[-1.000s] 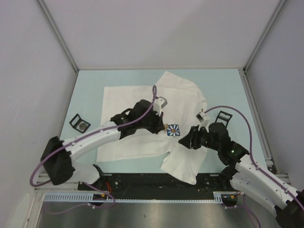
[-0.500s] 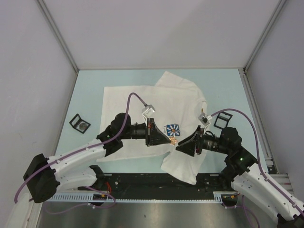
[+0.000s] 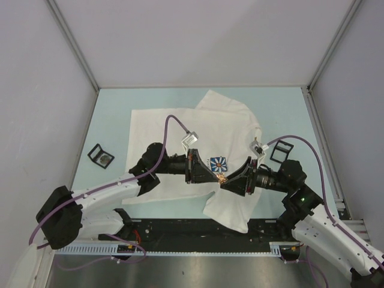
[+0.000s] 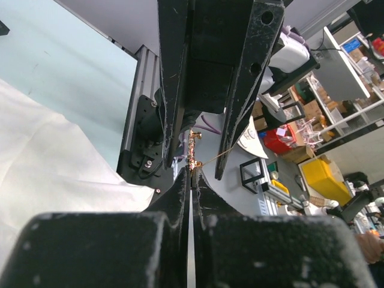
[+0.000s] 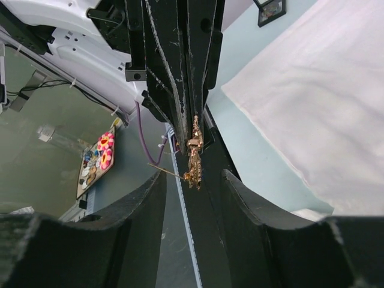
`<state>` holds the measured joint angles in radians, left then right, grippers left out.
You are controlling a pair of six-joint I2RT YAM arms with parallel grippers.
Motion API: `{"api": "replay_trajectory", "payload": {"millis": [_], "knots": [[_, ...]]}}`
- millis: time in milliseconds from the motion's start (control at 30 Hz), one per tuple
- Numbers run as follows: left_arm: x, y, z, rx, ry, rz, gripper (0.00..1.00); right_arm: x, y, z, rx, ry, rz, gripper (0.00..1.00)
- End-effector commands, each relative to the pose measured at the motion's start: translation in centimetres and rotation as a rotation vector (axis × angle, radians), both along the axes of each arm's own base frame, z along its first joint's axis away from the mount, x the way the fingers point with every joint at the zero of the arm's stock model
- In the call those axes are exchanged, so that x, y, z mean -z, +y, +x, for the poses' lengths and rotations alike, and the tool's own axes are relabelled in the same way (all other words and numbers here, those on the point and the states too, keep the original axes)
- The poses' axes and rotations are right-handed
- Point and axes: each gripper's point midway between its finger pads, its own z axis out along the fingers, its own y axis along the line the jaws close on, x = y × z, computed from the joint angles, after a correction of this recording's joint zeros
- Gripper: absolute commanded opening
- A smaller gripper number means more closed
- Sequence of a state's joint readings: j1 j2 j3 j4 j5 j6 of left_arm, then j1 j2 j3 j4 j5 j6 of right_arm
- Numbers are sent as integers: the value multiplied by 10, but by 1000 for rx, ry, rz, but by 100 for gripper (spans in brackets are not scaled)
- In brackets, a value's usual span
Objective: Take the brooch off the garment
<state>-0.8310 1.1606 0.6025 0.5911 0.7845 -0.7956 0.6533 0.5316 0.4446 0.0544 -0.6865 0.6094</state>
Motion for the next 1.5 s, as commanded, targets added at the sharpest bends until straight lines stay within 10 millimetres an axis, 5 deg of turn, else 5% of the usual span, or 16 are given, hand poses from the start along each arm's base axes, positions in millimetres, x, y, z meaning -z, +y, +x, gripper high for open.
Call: {"api": "replay_trajectory", "payload": {"millis": [0,667,1267,1467], "knots": [[-16,1,-4,36,-40,-66,0,-16,4,0,-15,-38,46,42],[-8,6,5,-41,-111,-1,0,-6,7,22,88,60,33,25],[-11,10,1,-31,-165,-13,0,12,19,23,59,117,-2,24],[-13,12,-2,-26,-192,-23,0,19,20,29,94,164,-18,15]]}}
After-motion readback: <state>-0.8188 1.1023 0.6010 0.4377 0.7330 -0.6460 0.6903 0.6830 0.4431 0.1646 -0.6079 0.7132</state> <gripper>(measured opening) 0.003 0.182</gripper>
